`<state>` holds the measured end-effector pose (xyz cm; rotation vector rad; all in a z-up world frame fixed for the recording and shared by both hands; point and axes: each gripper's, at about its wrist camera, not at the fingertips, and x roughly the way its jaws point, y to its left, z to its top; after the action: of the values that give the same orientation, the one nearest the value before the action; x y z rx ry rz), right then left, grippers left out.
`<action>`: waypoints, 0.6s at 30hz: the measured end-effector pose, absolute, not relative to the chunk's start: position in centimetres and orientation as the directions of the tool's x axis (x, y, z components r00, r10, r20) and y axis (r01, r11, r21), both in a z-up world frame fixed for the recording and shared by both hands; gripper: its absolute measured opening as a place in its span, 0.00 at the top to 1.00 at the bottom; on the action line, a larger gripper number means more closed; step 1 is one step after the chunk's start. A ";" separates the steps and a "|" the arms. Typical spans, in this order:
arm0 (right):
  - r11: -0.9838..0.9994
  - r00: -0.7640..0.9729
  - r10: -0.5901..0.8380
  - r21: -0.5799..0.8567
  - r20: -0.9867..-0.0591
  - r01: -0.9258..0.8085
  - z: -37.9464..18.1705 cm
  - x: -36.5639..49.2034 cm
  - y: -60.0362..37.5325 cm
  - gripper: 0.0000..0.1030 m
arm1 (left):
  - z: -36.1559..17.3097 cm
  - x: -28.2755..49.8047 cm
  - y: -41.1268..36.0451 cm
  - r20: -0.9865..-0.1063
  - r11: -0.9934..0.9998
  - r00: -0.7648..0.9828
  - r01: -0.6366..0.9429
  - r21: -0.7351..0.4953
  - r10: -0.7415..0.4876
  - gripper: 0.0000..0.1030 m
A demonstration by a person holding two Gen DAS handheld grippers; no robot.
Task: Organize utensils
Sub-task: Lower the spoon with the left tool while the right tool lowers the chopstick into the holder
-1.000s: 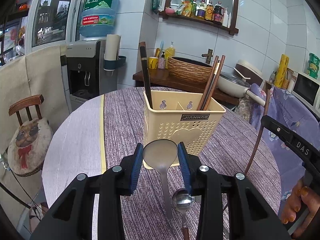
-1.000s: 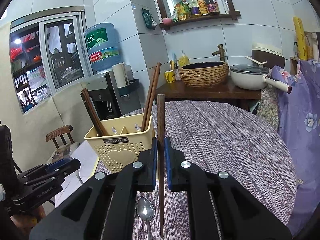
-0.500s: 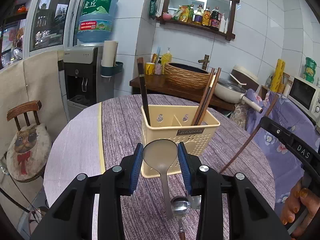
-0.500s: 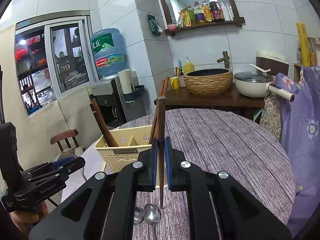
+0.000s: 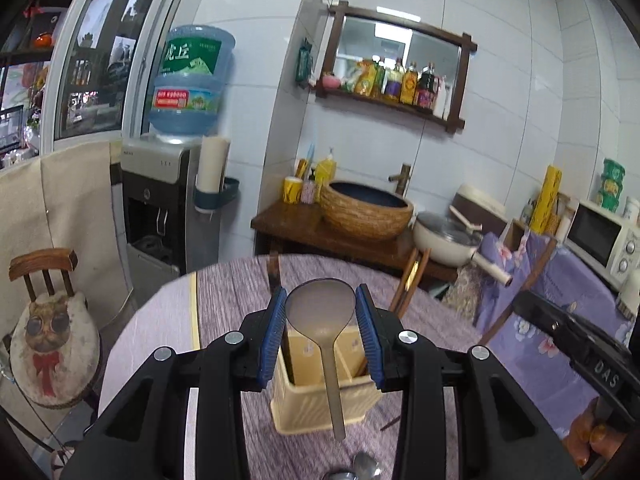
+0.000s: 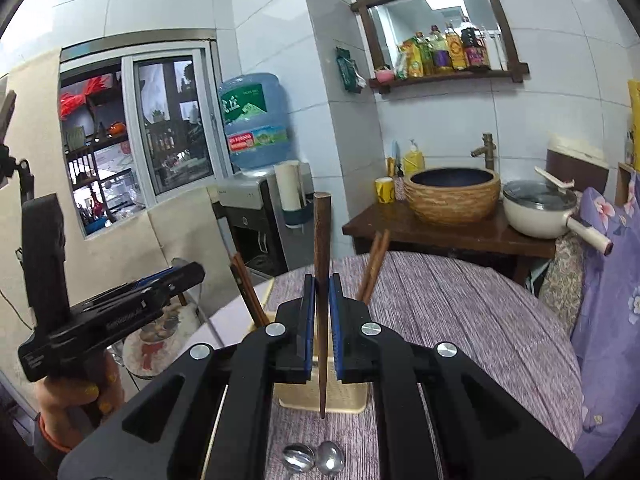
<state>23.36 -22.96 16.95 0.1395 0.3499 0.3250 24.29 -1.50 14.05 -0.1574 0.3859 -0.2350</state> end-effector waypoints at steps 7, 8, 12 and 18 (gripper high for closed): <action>0.940 0.908 0.333 0.163 -0.256 -0.299 22.3 25.3 -22.1 0.92 | 17.1 27.3 -2.3 -0.301 0.971 0.932 0.152 -0.183 -0.203 0.66; 0.940 0.910 0.333 0.168 -0.247 -0.298 22.6 26.0 -21.9 0.92 | 16.9 27.6 -2.5 -0.300 0.974 0.934 0.146 -0.175 -0.194 0.66; 0.952 0.918 0.298 0.154 -0.262 -0.265 21.4 28.0 -21.2 0.92 | 14.7 28.7 -3.8 -0.316 0.987 0.938 0.110 -0.119 -0.143 0.66; 0.955 0.902 0.281 0.184 -0.328 -0.231 16.8 30.2 -21.4 0.92 | 10.5 29.6 -4.3 -0.370 0.993 0.922 0.086 -0.085 -0.112 0.66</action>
<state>30.19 -21.42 16.77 0.1423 0.3599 0.2654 29.62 -4.35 10.55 -0.0681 0.3842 -0.1016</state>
